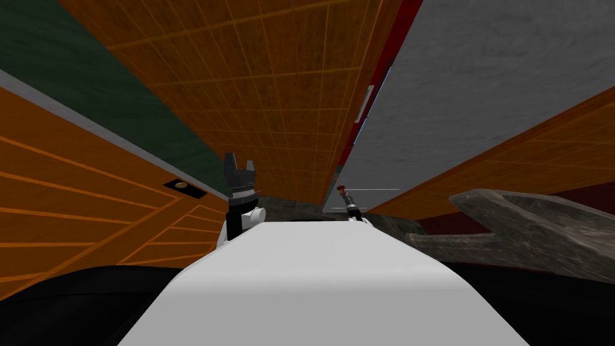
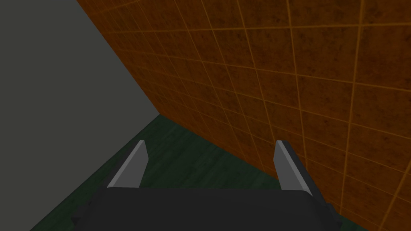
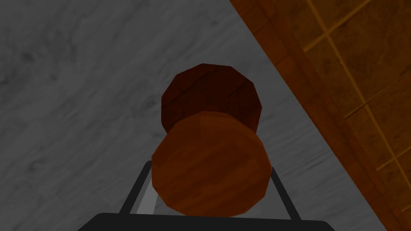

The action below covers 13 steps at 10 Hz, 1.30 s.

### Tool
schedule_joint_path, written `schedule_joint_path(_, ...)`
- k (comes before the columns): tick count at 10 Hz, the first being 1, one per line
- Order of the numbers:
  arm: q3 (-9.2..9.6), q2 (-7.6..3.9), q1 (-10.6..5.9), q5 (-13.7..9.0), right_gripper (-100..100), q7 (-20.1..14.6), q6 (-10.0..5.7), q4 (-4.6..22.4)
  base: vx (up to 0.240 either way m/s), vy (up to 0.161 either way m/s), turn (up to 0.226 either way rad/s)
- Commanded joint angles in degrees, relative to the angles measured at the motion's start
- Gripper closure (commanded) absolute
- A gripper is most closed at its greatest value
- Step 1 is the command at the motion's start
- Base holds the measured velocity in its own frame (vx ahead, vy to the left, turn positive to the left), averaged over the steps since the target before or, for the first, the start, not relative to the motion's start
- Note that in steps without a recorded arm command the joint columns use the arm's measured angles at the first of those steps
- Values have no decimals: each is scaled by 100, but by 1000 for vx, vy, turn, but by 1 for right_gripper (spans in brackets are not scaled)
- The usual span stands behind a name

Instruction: Pull the door open

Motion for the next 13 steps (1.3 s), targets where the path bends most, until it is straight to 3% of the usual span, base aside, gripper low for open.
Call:
schedule_joint_path(1,78,68,-31,-51,100,-286,-31,89,-32,-17,51)
schedule_joint_path(13,277,79,-95,-519,100,-1909,36,85,-41,-21,43)
